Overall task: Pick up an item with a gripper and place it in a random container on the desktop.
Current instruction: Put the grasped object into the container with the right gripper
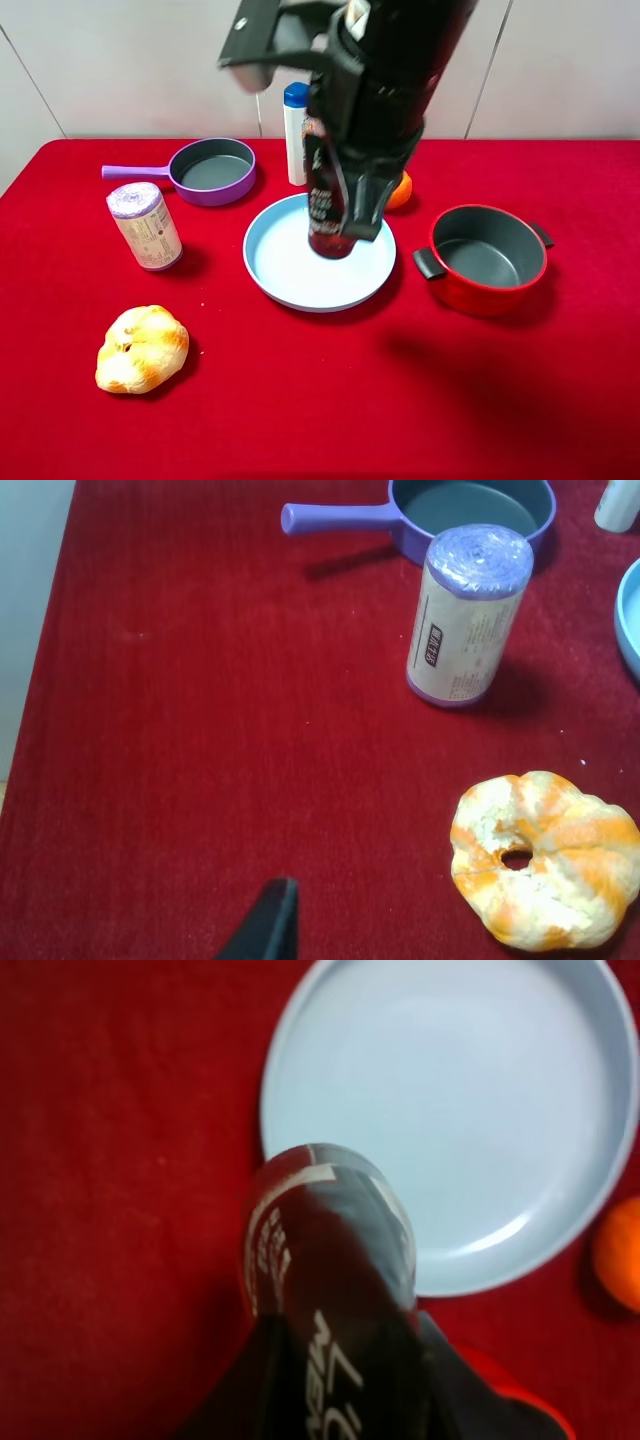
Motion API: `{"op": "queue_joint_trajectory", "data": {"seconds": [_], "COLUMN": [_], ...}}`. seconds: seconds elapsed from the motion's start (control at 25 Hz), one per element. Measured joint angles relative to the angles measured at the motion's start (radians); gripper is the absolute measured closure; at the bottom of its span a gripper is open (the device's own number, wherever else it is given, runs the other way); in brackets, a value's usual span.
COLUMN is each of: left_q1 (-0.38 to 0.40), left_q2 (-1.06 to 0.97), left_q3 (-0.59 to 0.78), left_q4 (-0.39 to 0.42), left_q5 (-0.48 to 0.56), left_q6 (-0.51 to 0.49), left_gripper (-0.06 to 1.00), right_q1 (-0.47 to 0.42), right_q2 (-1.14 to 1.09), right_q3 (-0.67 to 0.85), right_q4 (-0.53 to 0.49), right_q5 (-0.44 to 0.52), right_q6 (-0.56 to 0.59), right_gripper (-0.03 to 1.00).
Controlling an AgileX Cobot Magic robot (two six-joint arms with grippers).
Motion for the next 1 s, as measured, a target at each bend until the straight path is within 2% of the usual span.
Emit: {"op": "queue_joint_trajectory", "data": {"seconds": [0.52,1.0], "left_q1": [0.000,0.000], "left_q2": [0.000,0.000], "left_q3": [0.000,0.000], "left_q4": [0.000,0.000], "left_q5": [0.000,0.000], "left_q6": [0.000,0.000], "left_gripper": [-0.05,-0.05], "right_q1": [-0.142,-0.316], "right_q2": [-0.119,-0.186], "right_q3": [0.095,0.200], "right_q4": [-0.015,-0.028], "right_q5": [0.003,0.009], "right_q6": [0.000,-0.001], "right_gripper": [0.80,0.80]}}
